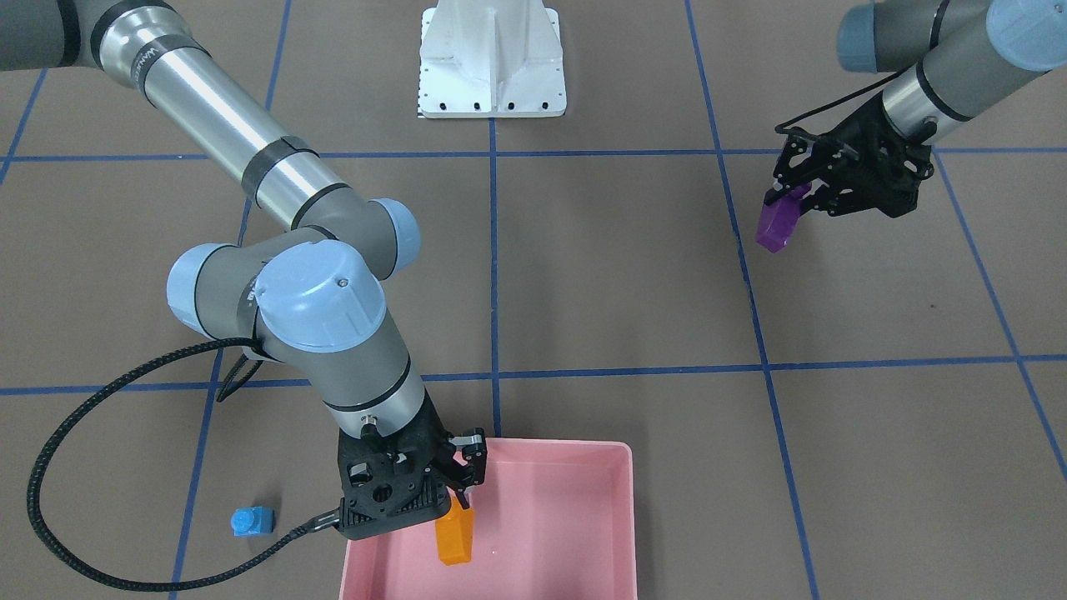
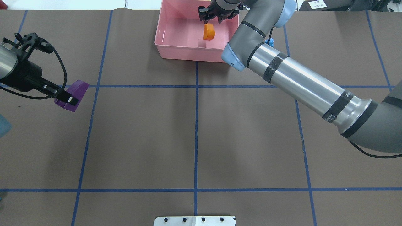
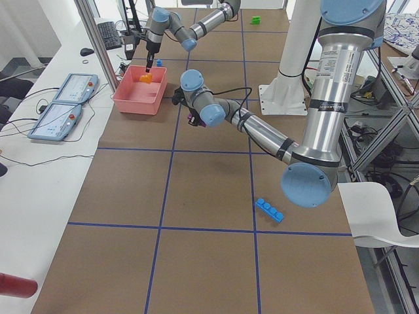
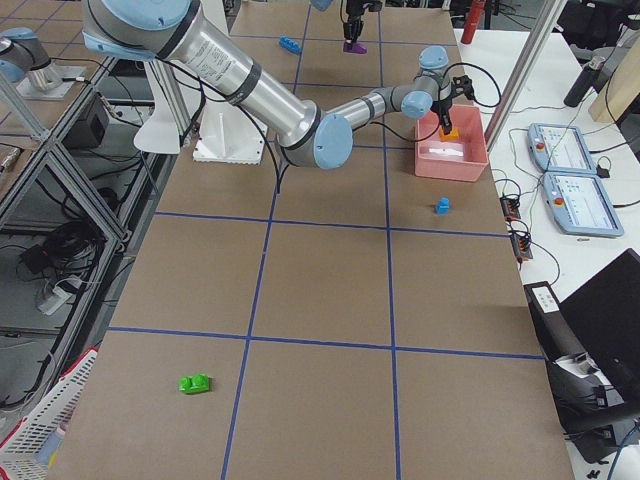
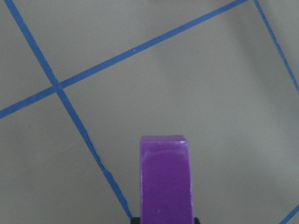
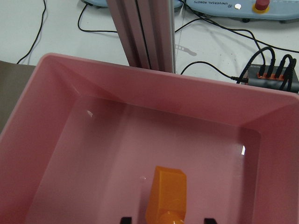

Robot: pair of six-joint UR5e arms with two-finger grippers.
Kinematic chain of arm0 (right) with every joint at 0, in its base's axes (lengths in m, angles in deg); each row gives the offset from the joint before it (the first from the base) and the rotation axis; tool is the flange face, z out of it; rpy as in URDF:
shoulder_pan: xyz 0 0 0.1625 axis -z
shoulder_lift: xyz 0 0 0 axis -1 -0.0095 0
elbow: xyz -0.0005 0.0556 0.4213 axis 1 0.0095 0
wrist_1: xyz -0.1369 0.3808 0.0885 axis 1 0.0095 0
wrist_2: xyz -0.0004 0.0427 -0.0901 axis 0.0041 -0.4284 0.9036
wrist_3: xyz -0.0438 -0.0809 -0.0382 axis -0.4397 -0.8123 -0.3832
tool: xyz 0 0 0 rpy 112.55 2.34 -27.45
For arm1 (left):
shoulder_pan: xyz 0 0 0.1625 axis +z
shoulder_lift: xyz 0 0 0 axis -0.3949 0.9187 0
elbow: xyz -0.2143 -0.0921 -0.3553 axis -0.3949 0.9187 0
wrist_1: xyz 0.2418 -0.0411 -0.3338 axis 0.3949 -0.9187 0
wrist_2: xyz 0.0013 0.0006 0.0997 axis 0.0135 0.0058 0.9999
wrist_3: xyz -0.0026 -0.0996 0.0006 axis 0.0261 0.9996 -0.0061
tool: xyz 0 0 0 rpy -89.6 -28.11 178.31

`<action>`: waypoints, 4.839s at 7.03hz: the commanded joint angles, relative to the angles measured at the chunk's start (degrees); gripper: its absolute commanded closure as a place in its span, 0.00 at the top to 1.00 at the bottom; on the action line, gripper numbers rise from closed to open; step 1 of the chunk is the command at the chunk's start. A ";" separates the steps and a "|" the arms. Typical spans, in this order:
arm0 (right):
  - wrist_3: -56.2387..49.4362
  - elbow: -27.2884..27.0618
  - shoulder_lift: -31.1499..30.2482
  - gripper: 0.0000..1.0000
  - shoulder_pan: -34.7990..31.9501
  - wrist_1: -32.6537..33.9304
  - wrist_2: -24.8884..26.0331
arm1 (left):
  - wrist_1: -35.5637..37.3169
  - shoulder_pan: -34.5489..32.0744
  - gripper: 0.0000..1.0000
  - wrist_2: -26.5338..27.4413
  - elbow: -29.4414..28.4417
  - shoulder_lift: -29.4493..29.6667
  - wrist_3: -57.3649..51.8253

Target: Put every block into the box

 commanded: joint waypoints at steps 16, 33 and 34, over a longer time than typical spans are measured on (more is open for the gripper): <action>-19.62 -9.16 -20.12 1.00 -8.56 -1.53 -5.81 | -26.26 12.03 0.00 48.70 -57.65 52.87 51.49; -18.66 4.76 -14.23 0.00 -4.42 -7.95 0.62 | 9.50 3.70 1.00 31.08 -4.92 18.75 26.02; -18.66 3.71 -14.05 0.00 -5.38 -7.86 -0.69 | 11.25 3.69 1.00 30.71 1.13 11.30 20.69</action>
